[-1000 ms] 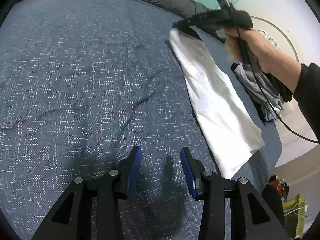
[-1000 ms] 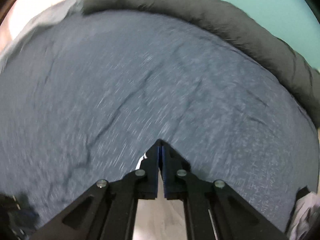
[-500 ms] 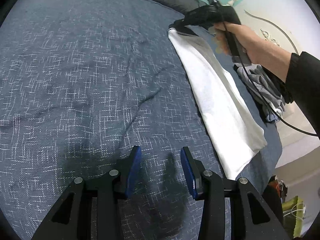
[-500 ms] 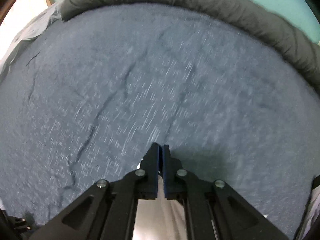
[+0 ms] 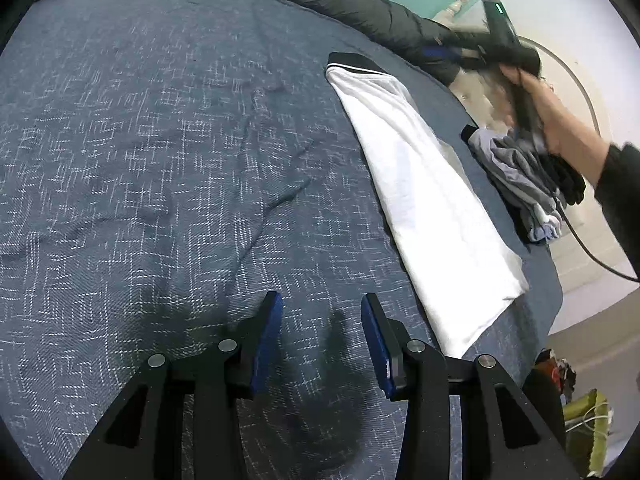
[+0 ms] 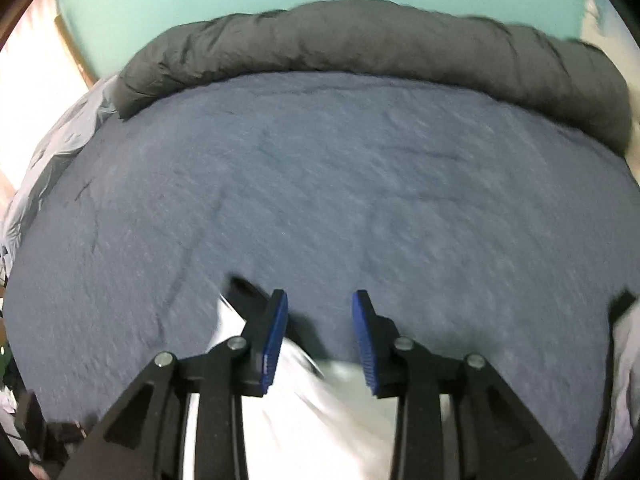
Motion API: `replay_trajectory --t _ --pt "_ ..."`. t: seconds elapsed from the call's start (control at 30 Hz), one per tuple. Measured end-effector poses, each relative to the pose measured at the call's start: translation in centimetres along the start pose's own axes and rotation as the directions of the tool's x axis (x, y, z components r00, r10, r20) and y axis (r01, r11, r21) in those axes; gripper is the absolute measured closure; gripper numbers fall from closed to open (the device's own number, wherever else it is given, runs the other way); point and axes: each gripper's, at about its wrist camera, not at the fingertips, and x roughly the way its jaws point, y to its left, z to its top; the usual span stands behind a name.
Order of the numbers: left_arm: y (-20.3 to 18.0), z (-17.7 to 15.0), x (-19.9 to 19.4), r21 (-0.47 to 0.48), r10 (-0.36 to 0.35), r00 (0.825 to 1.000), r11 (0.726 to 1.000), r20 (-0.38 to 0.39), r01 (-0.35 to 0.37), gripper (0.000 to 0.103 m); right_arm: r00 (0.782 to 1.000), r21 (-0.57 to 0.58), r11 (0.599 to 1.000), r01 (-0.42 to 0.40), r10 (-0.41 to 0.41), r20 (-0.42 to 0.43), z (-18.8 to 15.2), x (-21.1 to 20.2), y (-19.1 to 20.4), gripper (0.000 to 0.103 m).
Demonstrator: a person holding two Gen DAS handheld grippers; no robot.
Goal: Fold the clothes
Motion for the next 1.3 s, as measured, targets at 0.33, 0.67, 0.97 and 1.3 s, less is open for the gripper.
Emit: replay_trajectory --t 0.33,0.67,0.97,1.3 --pt "-0.1 0.1 0.6 0.004 0.007 1.0 1.0 -0.015 -0.007 0.058 0.994 -0.028 1.0 0.004 -0.007 -0.105 -7.1 1.5 -3.7 0.069" --pt "-0.1 0.3 0.9 0.008 0.012 1.0 1.0 -0.02 -0.012 0.058 0.982 -0.141 0.986 0.088 -0.11 -0.153 -8.7 4.2 -1.8 0.099" --pt "0.2 0.7 0.8 0.006 0.014 1.0 1.0 -0.017 -0.014 0.058 0.978 -0.02 0.982 0.185 -0.186 -0.09 -7.2 3.0 -3.9 0.1" --pt "0.7 0.8 0.4 0.007 0.019 0.999 1.0 -0.026 -0.019 0.058 0.971 0.056 0.974 0.219 -0.212 -0.108 -8.1 4.0 -4.9 0.1"
